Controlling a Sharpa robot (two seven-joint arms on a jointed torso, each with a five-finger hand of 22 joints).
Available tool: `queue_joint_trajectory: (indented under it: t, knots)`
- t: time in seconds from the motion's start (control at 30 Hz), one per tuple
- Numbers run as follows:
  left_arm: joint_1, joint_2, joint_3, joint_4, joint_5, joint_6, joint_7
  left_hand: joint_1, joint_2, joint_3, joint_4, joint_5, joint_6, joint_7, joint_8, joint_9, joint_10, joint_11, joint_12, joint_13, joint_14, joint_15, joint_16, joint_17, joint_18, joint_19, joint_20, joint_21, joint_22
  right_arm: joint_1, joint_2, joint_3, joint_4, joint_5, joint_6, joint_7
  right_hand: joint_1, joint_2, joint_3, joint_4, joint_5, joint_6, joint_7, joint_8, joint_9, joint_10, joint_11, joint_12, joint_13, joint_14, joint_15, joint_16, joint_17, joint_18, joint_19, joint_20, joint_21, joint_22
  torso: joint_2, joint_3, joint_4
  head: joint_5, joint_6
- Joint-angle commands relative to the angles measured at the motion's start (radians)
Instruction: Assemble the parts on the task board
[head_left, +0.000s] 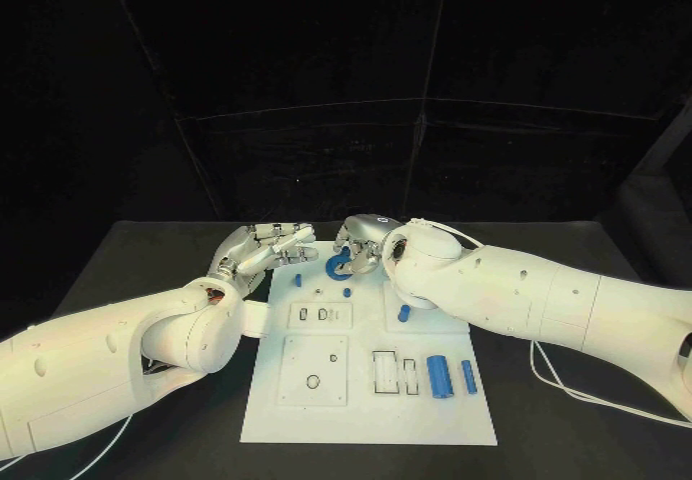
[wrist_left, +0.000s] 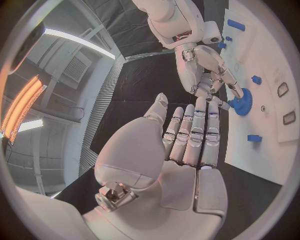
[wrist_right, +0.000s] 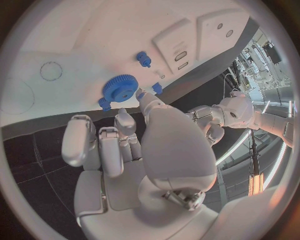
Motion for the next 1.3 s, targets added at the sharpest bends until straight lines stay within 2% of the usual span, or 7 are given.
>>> queue_joint_trajectory:
  t: [0.03,0.33,0.53,0.77,1.0,1.23,1.3]
  knots:
    - [0.002,0.0,0.001,0.002,-0.006,0.009,0.005,0.006,-0.005,-0.001,-0.004,-0.002,0.008,0.001,-0.005,-0.001,0.006,-0.002,-0.004,-0.002,0.003,0.005,-0.003,0.001,0.014,0.007,0.002,-0.003,-0.001,0.002,0.0,0.0,0.002,0.009,0.035,0.011,-0.021,0.004,-0.022,0.014,-0.002,-0.003,0.002,-0.003,0.002,-0.005,0.002,0.0,0.002,0.081,0.006,0.004,0.16,-0.005,0.001,0.009,0.004,0.0,0.0,-0.0006,0.0005,0.0,-0.001]
    - [0.002,-0.001,0.001,0.002,-0.006,0.009,0.005,0.006,-0.005,-0.001,-0.004,-0.002,0.008,0.001,-0.005,-0.001,0.006,-0.002,-0.004,-0.002,0.003,0.005,-0.003,0.001,0.014,0.007,0.002,-0.003,-0.001,0.002,-0.013,0.0,0.008,0.014,0.029,0.007,-0.04,0.027,-0.056,0.04,0.007,0.014,-0.003,0.006,0.005,0.003,-0.001,0.015,0.015,0.081,0.004,0.004,0.161,-0.005,0.003,0.008,0.007,0.005,0.0,-0.0003,-0.0002,0.001,-0.001]
    - [0.002,-0.004,0.001,0.0,-0.006,0.009,0.006,0.006,-0.005,-0.001,-0.004,-0.002,0.008,0.001,-0.005,-0.001,0.006,-0.002,-0.004,-0.002,0.003,0.005,-0.003,0.001,0.014,0.007,0.002,-0.003,-0.001,0.002,-0.067,0.0,0.047,0.056,-0.093,0.059,-0.021,0.043,-0.063,0.035,0.058,0.023,-0.006,0.011,0.005,0.031,-0.005,0.053,0.053,0.082,0.0,0.005,0.162,-0.006,0.006,0.005,0.009,0.008,-0.001,0.0008,-0.001,0.006,0.0]
    - [0.002,-0.014,0.001,0.0,-0.006,0.009,0.006,0.006,-0.005,0.001,-0.005,-0.002,0.008,0.001,-0.006,-0.001,0.007,-0.002,-0.006,-0.002,0.001,0.006,-0.006,0.001,0.014,0.007,0.003,-0.005,-0.003,0.001,-0.227,0.0,0.174,0.226,-0.209,0.207,0.029,0.059,-0.053,0.003,0.085,0.02,-0.005,0.009,0.003,0.027,-0.005,0.053,0.055,0.08,0.0,0.001,0.154,-0.005,0.004,0.003,0.008,0.005,-0.002,0.0024,-0.0083,0.006,0.012]
    - [0.002,-0.02,0.001,-0.002,-0.006,0.012,0.006,0.005,-0.004,0.002,-0.006,-0.002,0.011,0.0,-0.006,-0.001,0.009,-0.003,-0.006,-0.001,0.001,0.006,-0.008,0.001,0.014,0.007,0.003,-0.007,-0.003,0.002,-0.375,-0.001,0.236,0.365,-0.186,0.276,0.053,0.048,-0.056,-0.019,0.091,0.028,-0.006,0.012,0.004,0.029,-0.007,0.055,0.058,0.08,-0.001,0.001,0.156,-0.006,0.005,0.003,0.009,0.009,-0.004,0.0088,-0.0254,0.006,0.02]
    - [0.002,-0.016,0.001,-0.007,-0.006,0.02,0.004,0.004,-0.004,0.003,-0.007,-0.002,0.014,-0.001,-0.006,-0.001,0.012,-0.003,-0.006,-0.001,0.003,0.005,-0.009,0.002,0.015,0.008,0.003,-0.008,-0.004,0.001,-0.455,-0.001,0.216,0.404,-0.155,0.338,0.063,0.041,-0.06,-0.029,0.093,0.028,-0.007,0.012,0.004,0.029,-0.007,0.054,0.056,0.081,-0.002,0.002,0.159,-0.006,0.005,0.002,0.009,0.009,-0.003,0.0168,-0.0306,-0.017,0.025]
    - [0.001,-0.014,0.001,-0.008,-0.006,0.022,0.004,0.004,-0.003,0.004,-0.007,-0.002,0.015,-0.001,-0.006,0.0,0.014,-0.004,-0.006,-0.001,0.004,0.005,-0.009,0.002,0.015,0.009,0.003,-0.008,-0.005,0.0,-0.467,-0.001,0.206,0.408,-0.148,0.352,0.066,0.039,-0.06,-0.031,0.094,0.028,-0.007,0.012,0.003,0.028,-0.007,0.052,0.055,0.081,-0.002,0.002,0.159,-0.006,0.005,0.002,0.009,0.009,-0.002,0.0148,-0.0297,-0.024,0.023]
